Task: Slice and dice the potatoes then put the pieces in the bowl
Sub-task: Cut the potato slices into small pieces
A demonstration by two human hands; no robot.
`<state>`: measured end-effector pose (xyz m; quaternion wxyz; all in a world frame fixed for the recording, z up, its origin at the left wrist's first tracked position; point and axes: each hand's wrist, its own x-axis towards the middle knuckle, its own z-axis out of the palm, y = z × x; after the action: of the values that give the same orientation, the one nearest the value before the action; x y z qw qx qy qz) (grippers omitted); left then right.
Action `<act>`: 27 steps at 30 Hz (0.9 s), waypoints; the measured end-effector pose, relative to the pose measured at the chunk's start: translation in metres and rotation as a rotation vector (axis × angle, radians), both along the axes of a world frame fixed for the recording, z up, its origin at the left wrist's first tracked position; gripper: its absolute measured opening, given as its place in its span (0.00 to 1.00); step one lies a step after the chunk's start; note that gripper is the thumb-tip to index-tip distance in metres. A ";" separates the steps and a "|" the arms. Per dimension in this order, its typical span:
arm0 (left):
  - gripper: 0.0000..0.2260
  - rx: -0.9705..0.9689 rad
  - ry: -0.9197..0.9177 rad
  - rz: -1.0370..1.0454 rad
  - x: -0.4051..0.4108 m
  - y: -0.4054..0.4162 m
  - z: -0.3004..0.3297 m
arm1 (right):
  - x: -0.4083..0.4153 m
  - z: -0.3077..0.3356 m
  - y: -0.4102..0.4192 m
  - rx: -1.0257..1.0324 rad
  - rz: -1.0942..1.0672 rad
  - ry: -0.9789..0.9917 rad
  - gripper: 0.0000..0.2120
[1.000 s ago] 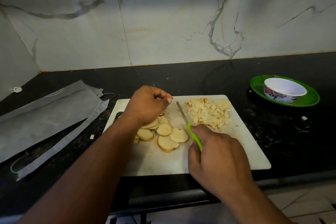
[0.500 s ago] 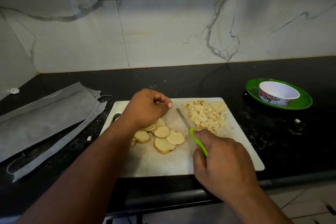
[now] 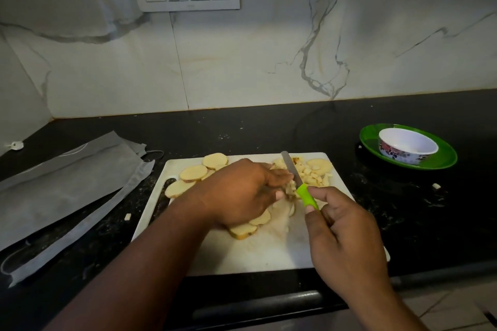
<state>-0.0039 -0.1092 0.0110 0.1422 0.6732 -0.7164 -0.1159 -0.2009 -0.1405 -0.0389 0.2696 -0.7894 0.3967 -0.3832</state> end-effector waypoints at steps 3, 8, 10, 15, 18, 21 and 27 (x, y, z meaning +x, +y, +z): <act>0.21 0.056 -0.112 -0.051 -0.007 0.000 0.000 | 0.002 0.001 -0.004 0.064 -0.004 -0.094 0.10; 0.20 0.021 -0.162 -0.030 -0.011 -0.001 0.001 | 0.001 0.001 -0.007 0.068 0.012 -0.127 0.11; 0.17 -0.051 -0.100 0.074 -0.002 -0.001 0.000 | 0.000 0.001 -0.004 0.046 0.041 -0.103 0.12; 0.17 -0.113 0.088 0.321 0.018 0.001 0.001 | -0.020 0.006 0.005 -0.080 0.152 0.051 0.11; 0.17 -0.133 0.150 0.337 0.024 0.000 -0.001 | -0.037 0.008 0.011 -0.163 0.178 0.136 0.09; 0.16 -0.114 0.202 0.293 0.023 -0.002 -0.005 | -0.046 0.003 0.015 -0.188 0.178 0.202 0.12; 0.18 -0.110 0.252 0.238 0.017 -0.005 -0.010 | -0.042 0.007 0.002 -0.300 0.008 0.267 0.13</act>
<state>0.0127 -0.1137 0.0013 0.2803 0.7246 -0.6134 -0.1421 -0.2427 -0.1386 -0.0316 0.0956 -0.8660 0.3644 -0.3288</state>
